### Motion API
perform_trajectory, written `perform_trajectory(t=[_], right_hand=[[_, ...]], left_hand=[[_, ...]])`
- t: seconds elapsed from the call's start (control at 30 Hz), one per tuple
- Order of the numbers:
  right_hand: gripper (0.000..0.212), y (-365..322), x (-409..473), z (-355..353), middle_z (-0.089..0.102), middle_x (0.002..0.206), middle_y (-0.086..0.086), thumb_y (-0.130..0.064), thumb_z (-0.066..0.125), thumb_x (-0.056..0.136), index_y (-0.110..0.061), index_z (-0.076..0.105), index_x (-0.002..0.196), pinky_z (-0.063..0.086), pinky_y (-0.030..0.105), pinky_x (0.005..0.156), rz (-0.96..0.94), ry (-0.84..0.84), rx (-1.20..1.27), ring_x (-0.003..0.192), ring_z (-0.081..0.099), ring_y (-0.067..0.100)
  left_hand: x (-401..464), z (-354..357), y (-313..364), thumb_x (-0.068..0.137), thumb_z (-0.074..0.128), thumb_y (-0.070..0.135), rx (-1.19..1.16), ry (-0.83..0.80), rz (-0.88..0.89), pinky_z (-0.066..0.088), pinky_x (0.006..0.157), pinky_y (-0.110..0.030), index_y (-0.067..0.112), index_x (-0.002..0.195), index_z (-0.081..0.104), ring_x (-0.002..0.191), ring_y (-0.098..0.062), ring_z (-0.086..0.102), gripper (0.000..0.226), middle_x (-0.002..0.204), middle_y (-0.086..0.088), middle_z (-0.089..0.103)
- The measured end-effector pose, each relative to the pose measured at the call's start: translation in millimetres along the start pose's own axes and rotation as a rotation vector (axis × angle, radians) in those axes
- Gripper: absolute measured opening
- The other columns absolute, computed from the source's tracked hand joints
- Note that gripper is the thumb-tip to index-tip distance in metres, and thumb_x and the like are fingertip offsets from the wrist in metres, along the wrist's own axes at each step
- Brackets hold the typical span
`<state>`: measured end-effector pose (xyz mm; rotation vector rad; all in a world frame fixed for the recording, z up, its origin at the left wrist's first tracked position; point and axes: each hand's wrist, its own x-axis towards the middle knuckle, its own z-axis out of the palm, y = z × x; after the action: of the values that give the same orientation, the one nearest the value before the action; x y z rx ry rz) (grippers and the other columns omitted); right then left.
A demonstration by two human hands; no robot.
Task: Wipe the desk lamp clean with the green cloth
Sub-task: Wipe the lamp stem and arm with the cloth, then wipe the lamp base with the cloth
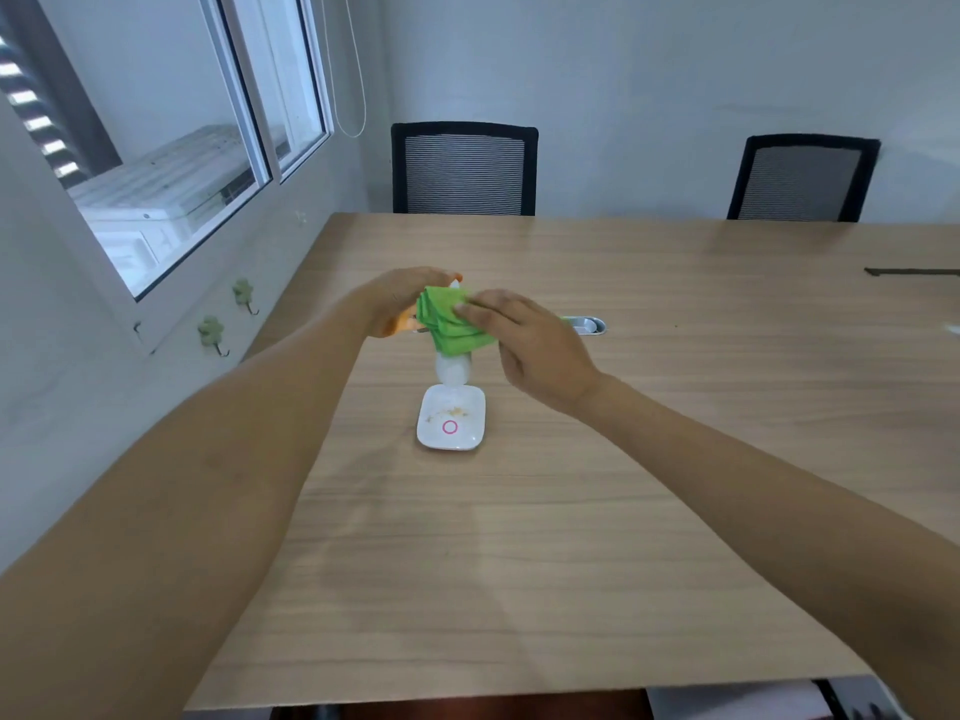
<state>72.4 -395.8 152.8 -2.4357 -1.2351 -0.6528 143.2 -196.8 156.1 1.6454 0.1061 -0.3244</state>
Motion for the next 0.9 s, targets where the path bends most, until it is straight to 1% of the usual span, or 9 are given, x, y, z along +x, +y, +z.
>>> perform_trajectory(t=[0.07, 0.13, 0.2, 0.37, 0.5, 0.67, 0.73, 0.8, 0.9], right_hand=[[0.056, -5, -9, 5, 0.057, 0.131, 0.016, 0.016, 0.048, 0.075, -0.005, 0.053, 0.127, 0.052, 0.047, 0.093, -0.032, -0.035, 0.001, 0.120, 0.054, 0.034], [0.054, -10, -25, 8, 0.057, 0.133, 0.012, 0.009, 0.045, 0.078, -0.008, 0.052, 0.129, 0.051, 0.043, 0.097, -0.090, -0.030, -0.035, 0.124, 0.052, 0.030], [0.051, -13, -43, 9, 0.058, 0.133, 0.009, 0.001, 0.038, 0.082, -0.011, 0.052, 0.129, 0.048, 0.038, 0.102, -0.175, -0.014, -0.092, 0.126, 0.051, 0.027], [0.047, -12, -74, 14, 0.064, 0.124, 0.010, -0.003, 0.021, 0.095, -0.011, 0.058, 0.123, 0.050, 0.039, 0.098, -0.277, 0.164, -0.137, 0.120, 0.056, 0.028], [0.043, -2, -88, 25, 0.064, 0.122, 0.015, 0.002, 0.026, 0.089, -0.006, 0.052, 0.121, 0.052, 0.040, 0.096, -0.142, 0.284, -0.074, 0.116, 0.059, 0.029], [0.047, 21, -93, 56, 0.062, 0.122, 0.020, 0.006, 0.037, 0.077, 0.003, 0.056, 0.120, 0.051, 0.043, 0.096, 0.210, 0.122, -0.007, 0.114, 0.059, 0.034], [0.052, 29, -91, 73, 0.060, 0.126, 0.019, 0.015, 0.045, 0.073, 0.001, 0.055, 0.122, 0.048, 0.043, 0.101, 0.348, -0.020, 0.023, 0.118, 0.056, 0.033], [0.058, 34, -89, 89, 0.058, 0.128, 0.017, 0.018, 0.049, 0.070, -0.002, 0.053, 0.124, 0.043, 0.041, 0.105, 0.402, -0.127, 0.066, 0.122, 0.052, 0.031], [0.059, 35, -81, 108, 0.061, 0.124, 0.018, 0.020, 0.051, 0.066, 0.000, 0.055, 0.121, 0.044, 0.042, 0.104, 0.402, -0.175, 0.116, 0.119, 0.054, 0.032]], left_hand=[[0, -1, -1, 0.093, 0.053, 0.027, 0.030, 0.020, 0.005, 0.049, 0.087, -0.032, 0.018, 0.116, 0.062, 0.104, -0.020, 0.055, 0.026, 0.111, -0.004, 0.062], [1, -4, -1, 0.092, 0.055, 0.028, 0.042, 0.041, 0.006, 0.043, 0.102, -0.035, 0.016, 0.126, 0.059, 0.123, -0.021, 0.049, 0.036, 0.133, -0.002, 0.056], [1, -5, -2, 0.091, 0.058, 0.030, 0.059, 0.054, -0.011, 0.037, 0.107, -0.035, 0.019, 0.123, 0.060, 0.133, -0.022, 0.044, 0.034, 0.143, 0.000, 0.049], [0, -4, -1, 0.090, 0.060, 0.026, 0.014, 0.059, -0.042, 0.042, 0.087, -0.029, 0.025, 0.092, 0.066, 0.116, -0.018, 0.052, 0.007, 0.109, 0.007, 0.062], [-1, -3, -1, 0.086, 0.063, 0.030, -0.007, 0.070, -0.039, 0.046, 0.082, -0.026, 0.025, 0.099, 0.066, 0.111, -0.016, 0.054, 0.015, 0.101, 0.010, 0.064], [-1, -10, -22, 0.081, 0.063, 0.042, -0.006, 0.155, -0.068, 0.043, 0.105, -0.033, 0.027, 0.116, 0.063, 0.123, -0.016, 0.055, 0.038, 0.126, 0.007, 0.061], [-4, -16, -43, 0.082, 0.059, 0.043, 0.123, 0.188, -0.101, 0.040, 0.105, -0.032, 0.031, 0.110, 0.065, 0.117, -0.017, 0.056, 0.031, 0.123, 0.006, 0.059], [-5, -25, -72, 0.088, 0.055, 0.039, 0.384, 0.208, -0.099, 0.041, 0.094, -0.027, 0.031, 0.122, 0.062, 0.110, -0.016, 0.052, 0.036, 0.132, 0.004, 0.056], [-6, -31, -113, 0.087, 0.060, 0.036, 0.819, 0.156, -0.093, 0.033, 0.112, -0.029, 0.026, 0.143, 0.042, 0.136, -0.017, 0.041, 0.060, 0.152, 0.002, 0.040]])
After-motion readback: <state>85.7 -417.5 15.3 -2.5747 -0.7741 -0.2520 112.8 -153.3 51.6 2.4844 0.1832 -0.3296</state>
